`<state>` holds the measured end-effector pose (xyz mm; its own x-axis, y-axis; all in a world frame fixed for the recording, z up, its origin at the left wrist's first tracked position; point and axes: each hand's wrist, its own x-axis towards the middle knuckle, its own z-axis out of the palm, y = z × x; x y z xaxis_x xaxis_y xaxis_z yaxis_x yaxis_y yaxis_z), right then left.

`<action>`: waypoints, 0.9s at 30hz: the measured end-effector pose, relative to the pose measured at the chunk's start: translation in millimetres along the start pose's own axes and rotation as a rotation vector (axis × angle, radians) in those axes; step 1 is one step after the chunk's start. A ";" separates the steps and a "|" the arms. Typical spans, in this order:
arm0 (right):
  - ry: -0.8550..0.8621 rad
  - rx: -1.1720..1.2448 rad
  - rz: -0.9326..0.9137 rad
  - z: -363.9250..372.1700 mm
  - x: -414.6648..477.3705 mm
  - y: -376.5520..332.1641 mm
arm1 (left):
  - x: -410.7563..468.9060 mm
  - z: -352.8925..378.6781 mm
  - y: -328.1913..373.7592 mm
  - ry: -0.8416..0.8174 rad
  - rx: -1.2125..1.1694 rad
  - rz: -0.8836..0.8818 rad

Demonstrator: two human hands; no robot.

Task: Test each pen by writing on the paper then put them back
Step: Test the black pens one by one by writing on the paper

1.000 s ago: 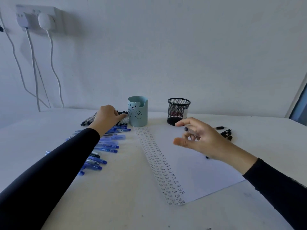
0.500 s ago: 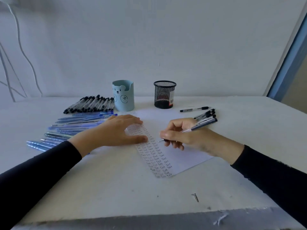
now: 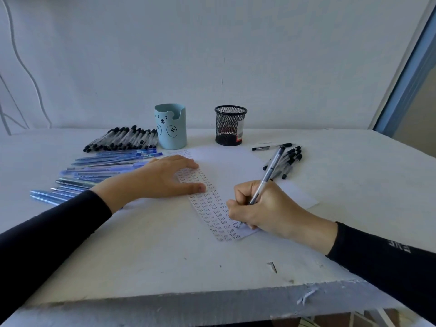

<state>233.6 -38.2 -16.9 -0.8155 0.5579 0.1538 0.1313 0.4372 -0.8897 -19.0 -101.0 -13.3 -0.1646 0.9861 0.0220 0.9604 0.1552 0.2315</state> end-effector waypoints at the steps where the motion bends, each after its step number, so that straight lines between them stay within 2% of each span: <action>1: -0.005 0.000 -0.003 0.4 -0.2 0.2 | 0.3 -0.1 -0.1 -0.002 -0.005 -0.001; 27: -0.007 -0.023 0.008 -2.0 -0.7 -3.9 | -3.1 -3.1 3.6 -0.019 -0.035 -0.012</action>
<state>234.8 -38.9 -12.7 -0.8182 0.5566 0.1438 0.1505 0.4487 -0.8809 -15.7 -103.7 -9.5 -0.1714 0.9852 0.0004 0.9499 0.1651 0.2653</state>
